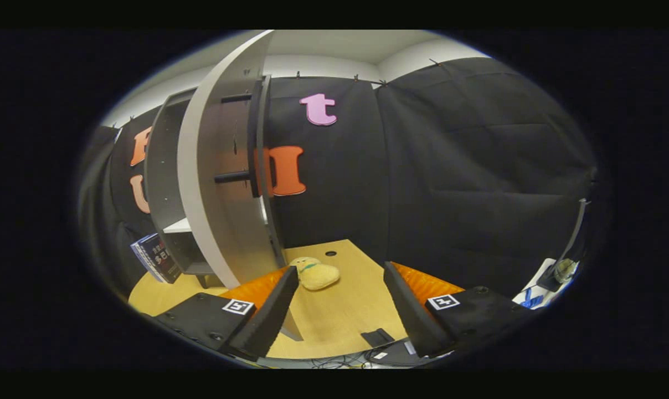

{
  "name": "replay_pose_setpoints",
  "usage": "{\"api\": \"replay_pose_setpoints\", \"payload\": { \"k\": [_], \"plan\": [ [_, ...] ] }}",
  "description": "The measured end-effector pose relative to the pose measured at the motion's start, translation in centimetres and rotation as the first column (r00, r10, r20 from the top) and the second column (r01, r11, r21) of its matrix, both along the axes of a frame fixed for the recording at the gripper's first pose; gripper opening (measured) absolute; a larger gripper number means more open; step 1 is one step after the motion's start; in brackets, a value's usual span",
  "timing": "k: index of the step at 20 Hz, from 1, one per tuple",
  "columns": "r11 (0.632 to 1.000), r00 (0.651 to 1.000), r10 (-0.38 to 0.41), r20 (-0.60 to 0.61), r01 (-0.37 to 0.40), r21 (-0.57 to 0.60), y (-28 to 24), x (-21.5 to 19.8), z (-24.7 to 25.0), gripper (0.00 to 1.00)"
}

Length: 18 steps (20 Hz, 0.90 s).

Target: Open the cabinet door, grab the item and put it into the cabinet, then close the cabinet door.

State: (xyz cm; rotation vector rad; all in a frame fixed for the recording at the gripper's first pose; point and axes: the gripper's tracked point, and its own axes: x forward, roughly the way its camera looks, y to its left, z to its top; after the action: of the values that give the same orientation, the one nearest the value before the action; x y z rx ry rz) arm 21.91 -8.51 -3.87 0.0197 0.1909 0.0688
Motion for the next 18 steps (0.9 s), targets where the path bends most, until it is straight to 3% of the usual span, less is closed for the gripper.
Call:
{"api": "replay_pose_setpoints", "payload": {
  "k": [15,18],
  "plan": [
    [0.998,0.998,0.068,0.013,-0.068,-0.012,2.7,-0.5,-0.7,0.97],
    [0.994,0.994,0.111,0.009,-0.111,-0.005,4.6,-0.8,-1.0,0.97]
  ]
}}
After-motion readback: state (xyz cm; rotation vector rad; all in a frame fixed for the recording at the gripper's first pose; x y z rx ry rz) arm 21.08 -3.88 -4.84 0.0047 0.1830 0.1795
